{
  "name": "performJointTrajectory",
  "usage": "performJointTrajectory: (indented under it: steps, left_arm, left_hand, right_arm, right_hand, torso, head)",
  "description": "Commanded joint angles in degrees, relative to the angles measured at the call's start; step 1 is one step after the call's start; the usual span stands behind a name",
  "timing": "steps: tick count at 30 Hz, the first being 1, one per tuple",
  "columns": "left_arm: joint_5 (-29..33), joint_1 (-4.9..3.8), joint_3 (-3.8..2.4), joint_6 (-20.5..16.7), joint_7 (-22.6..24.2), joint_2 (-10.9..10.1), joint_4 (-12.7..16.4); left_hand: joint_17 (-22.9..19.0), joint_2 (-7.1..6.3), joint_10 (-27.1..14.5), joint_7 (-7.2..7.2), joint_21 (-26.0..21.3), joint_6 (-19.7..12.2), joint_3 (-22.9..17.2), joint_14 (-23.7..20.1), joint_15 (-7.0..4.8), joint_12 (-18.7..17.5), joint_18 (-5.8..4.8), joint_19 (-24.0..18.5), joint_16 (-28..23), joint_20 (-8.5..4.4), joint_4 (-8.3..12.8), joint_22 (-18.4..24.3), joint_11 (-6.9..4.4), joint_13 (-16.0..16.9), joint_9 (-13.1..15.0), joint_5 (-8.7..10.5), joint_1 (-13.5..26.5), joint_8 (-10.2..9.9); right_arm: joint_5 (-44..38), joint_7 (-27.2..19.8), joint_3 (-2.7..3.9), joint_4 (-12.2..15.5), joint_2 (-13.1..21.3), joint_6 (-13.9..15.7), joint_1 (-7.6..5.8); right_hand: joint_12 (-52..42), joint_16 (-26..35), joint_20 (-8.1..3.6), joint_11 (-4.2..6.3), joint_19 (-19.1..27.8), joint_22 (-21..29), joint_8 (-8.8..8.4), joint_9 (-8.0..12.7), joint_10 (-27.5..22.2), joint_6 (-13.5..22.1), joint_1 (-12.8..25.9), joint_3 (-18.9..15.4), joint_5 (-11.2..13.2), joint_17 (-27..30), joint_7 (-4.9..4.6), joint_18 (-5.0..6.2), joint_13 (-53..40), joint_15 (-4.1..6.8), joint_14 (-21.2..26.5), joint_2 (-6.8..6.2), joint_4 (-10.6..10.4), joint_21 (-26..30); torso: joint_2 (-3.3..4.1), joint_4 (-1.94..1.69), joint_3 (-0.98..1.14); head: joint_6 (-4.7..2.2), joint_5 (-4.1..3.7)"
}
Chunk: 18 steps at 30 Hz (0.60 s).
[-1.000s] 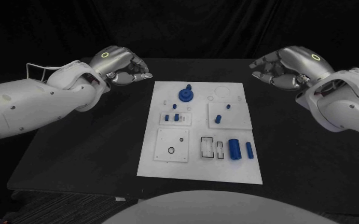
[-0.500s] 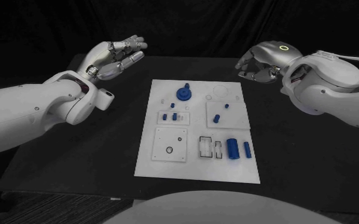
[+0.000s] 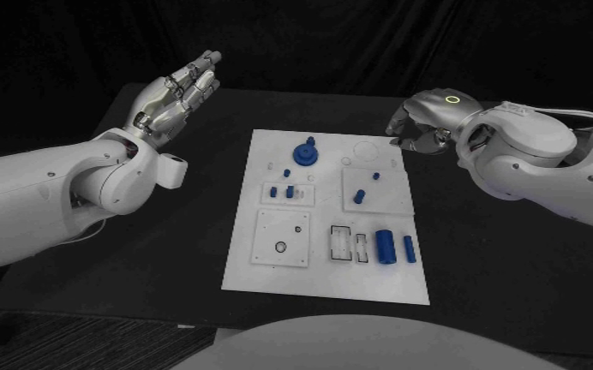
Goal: Assemble the parts on the task board
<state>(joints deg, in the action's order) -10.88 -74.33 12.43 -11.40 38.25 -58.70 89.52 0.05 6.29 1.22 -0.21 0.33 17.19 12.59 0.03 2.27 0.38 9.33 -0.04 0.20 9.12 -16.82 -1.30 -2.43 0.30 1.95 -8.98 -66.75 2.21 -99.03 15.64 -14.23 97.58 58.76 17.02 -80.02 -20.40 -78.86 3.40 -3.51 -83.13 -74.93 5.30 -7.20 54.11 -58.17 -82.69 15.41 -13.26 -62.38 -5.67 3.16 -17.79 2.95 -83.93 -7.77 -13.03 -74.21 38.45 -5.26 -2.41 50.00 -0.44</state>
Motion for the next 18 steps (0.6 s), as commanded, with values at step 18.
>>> performJointTrajectory:
  steps: [18]
  left_arm:
    - [3.2,1.71,-0.06,6.6,4.2,0.7,-0.1]
  left_hand:
    - [0.0,3.47,-0.9,2.21,-0.1,-0.4,0.8,0.0,0.67,-0.3,0.86,0.1,-0.2,3.61,0.2,-0.4,2.16,-0.2,0.1,-7.21,-4.5,0.0]
  right_arm:
    - [-1.5,-4.5,0.04,-1.2,-0.3,1.8,2.28]
  right_hand:
    - [9.1,-0.7,0.92,-0.22,-0.7,-10.4,-0.92,2.5,8.5,3.1,-0.6,0.1,2.6,-1.2,1.58,0.33,9.6,-1.1,-1.5,-0.63,-0.7,0.3]
  torso:
    - [-0.12,-0.06,-0.11]
  head:
    - [0.0,-1.25]
